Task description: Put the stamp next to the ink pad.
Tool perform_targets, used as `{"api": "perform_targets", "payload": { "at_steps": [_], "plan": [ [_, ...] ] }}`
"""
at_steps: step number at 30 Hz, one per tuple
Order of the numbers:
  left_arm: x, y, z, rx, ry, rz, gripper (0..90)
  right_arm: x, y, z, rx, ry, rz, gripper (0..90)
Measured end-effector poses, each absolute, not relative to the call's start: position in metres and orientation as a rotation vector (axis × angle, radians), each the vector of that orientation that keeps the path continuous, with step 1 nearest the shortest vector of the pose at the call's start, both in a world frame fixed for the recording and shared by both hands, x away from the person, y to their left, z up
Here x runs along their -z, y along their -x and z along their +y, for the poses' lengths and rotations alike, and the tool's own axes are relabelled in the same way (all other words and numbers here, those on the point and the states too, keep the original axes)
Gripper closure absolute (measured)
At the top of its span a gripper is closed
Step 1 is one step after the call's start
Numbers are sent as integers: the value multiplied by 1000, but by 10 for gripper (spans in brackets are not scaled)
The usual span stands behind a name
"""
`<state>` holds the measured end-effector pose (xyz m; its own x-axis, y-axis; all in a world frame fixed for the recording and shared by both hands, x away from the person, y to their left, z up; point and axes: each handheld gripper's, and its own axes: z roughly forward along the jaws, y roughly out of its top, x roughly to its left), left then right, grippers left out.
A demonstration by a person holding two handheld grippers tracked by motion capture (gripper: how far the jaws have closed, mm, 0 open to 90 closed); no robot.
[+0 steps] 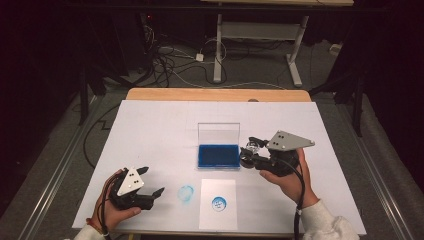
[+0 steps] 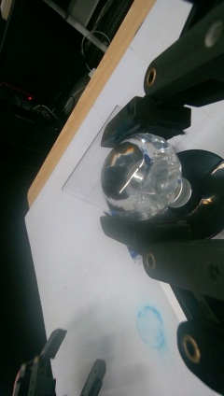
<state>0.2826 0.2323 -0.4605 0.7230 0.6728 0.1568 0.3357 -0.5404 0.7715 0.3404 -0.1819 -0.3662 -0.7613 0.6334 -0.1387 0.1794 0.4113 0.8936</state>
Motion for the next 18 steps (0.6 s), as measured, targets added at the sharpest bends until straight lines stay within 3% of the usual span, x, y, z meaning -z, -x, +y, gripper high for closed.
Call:
{"api": "perform_targets", "payload": {
  "at_steps": [18],
  "plan": [
    [463, -286, 226, -558, -2197, 738, 165, 386, -383, -188, -1186, -814, 2230, 568]
  ]
}}
